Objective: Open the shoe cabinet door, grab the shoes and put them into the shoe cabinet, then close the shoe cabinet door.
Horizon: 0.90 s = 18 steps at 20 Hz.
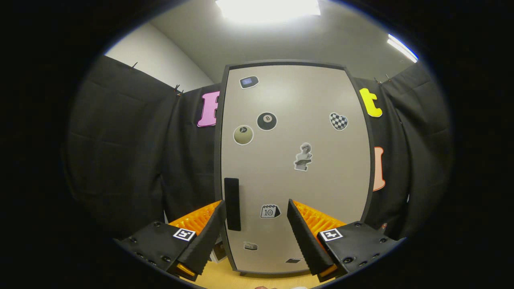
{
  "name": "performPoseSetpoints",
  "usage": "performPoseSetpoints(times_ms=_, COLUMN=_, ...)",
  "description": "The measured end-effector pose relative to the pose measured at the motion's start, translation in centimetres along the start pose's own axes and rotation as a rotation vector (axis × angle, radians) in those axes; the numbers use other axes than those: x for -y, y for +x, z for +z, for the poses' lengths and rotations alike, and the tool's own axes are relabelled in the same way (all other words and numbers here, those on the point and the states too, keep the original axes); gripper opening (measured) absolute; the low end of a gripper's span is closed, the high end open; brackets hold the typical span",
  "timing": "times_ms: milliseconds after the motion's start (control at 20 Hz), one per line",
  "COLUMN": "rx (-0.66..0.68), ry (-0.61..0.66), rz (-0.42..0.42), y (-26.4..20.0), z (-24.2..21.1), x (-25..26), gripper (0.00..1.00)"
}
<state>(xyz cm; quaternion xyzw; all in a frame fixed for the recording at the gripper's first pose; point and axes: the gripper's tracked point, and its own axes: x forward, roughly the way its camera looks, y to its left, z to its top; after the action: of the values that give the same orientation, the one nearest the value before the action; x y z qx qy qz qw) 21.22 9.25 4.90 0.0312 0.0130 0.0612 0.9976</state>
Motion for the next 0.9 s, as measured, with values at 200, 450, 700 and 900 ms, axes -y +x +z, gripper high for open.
performPoseSetpoints(times_ms=200, rx=-0.008, ry=-0.029, rz=0.016, y=2.9, z=-0.9, x=-1.6, gripper=0.97)
performPoseSetpoints(times_ms=450, rx=-0.022, ry=-0.067, rz=0.006, y=5.9, z=-2.0, x=-2.4, gripper=0.97)
performPoseSetpoints(times_ms=700, rx=-0.071, ry=-0.085, rz=-0.026, y=8.4, z=-4.0, x=-2.7, gripper=0.91)
performPoseSetpoints(times_ms=900, rx=-0.119, ry=-0.092, rz=-0.029, y=9.8, z=-5.5, x=-3.3, gripper=0.78)
